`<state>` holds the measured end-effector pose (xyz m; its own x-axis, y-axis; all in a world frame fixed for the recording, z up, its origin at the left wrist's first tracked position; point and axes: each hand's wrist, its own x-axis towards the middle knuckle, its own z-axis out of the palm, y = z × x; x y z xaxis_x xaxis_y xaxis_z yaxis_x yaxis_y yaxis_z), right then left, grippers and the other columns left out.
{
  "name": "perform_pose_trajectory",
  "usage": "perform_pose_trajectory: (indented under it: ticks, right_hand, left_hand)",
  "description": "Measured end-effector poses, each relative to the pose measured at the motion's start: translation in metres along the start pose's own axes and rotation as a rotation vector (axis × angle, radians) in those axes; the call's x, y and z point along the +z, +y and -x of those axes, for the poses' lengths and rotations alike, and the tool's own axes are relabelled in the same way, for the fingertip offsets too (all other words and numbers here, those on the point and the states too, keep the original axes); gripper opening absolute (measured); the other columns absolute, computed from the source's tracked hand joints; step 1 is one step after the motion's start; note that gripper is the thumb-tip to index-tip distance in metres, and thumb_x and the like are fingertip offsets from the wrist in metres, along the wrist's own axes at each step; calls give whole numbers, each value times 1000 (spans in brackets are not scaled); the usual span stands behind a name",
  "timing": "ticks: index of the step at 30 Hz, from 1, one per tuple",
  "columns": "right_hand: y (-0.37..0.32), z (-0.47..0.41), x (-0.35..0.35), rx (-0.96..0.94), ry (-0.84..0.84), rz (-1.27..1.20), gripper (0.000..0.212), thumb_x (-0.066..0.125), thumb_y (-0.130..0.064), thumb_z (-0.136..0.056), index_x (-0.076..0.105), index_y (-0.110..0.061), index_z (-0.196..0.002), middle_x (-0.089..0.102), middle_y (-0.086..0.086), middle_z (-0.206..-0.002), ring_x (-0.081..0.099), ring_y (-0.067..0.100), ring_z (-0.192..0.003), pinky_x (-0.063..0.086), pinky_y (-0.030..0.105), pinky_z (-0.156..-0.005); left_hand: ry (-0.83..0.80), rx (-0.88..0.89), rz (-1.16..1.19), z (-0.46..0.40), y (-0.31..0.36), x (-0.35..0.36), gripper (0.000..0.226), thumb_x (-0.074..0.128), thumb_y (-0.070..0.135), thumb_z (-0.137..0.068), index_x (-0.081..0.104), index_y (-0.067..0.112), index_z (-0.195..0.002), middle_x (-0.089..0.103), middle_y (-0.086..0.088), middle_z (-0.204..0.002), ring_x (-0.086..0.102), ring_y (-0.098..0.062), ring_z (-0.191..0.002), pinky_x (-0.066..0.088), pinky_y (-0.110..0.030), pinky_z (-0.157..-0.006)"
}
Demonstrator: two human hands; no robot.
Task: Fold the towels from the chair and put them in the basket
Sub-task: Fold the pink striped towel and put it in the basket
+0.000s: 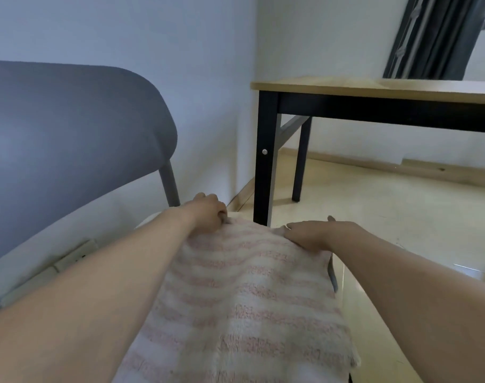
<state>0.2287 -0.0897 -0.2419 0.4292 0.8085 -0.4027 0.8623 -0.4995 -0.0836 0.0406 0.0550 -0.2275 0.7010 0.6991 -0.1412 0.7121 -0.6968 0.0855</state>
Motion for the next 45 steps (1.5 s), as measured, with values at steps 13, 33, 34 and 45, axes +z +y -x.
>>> perform_pose_trajectory:
  ticks: [13,33,34,45]
  right_hand:
    - [2,50,-12,-58,586,-125,13,53,-29,-89,52,-17,-95,61,4,-95,56,24,-85,44,33,-65]
    - [-77,394,-63,-302,625,-1432,16,39,-2,-90,50,-8,-100,47,4,-76,43,12,-55,37,21,-39]
    - [-80,409,-55,-353,637,-1469,15,40,-1,-90,48,-11,-98,46,4,-76,41,12,-55,36,22,-40]
    - [-70,436,61,-484,734,-1184,27,49,2,-94,65,-16,-80,61,-11,-64,49,6,-55,44,20,-52]
  left_hand:
    - [303,-18,64,51,-5,-26,23,50,37,-87,49,23,-69,59,-5,-82,44,-28,-101,35,-33,-78]
    - [435,453,1716,390,94,-160,23,41,3,-98,50,23,-92,59,-2,-68,56,-16,-59,45,-28,-55]
    - [435,497,1807,406,98,-153,25,39,-1,-96,51,20,-89,62,-3,-68,59,-17,-61,47,-29,-57]
    - [641,234,1184,436,125,-51,29,49,2,-94,65,23,-84,72,5,-78,68,-12,-79,54,-27,-71]
